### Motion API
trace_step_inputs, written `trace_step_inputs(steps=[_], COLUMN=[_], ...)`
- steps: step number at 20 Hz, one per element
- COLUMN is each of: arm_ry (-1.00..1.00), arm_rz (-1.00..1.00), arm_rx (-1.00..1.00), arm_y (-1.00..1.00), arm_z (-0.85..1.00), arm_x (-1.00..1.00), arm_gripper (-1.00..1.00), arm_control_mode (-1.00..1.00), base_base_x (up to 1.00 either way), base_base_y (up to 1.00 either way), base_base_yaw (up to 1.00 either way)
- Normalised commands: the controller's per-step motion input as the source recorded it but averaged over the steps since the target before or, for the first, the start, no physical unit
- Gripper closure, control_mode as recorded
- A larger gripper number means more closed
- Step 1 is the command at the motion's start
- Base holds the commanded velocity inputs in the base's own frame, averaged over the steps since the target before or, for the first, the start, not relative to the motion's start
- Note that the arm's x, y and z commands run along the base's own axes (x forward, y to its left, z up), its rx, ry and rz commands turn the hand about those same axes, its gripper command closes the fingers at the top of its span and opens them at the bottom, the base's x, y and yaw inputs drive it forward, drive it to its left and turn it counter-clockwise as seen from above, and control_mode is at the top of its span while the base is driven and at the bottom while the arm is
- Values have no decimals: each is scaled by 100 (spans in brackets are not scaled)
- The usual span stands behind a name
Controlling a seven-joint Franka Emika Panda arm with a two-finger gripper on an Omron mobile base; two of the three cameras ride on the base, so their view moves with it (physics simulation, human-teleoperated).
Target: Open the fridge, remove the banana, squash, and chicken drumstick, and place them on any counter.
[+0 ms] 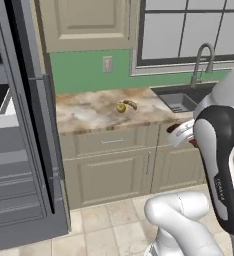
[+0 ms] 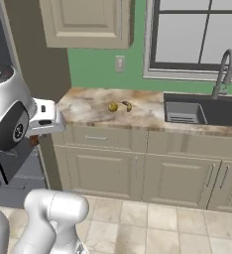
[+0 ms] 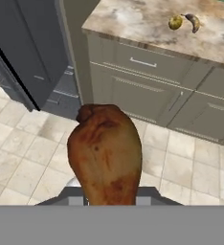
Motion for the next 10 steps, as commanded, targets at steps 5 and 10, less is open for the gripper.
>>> trace_step_inputs(steps=[5,10], arm_ry=[0,0], arm_rz=[0,0], arm_rx=[0,0], arm_y=[0,0], arm_z=[0,0], arm_x=[0,0], arm_gripper=[100,100], arm_control_mode=[100,100], base_base_x=[13,88], base_base_y=[0,21], base_base_yaw=[0,0])
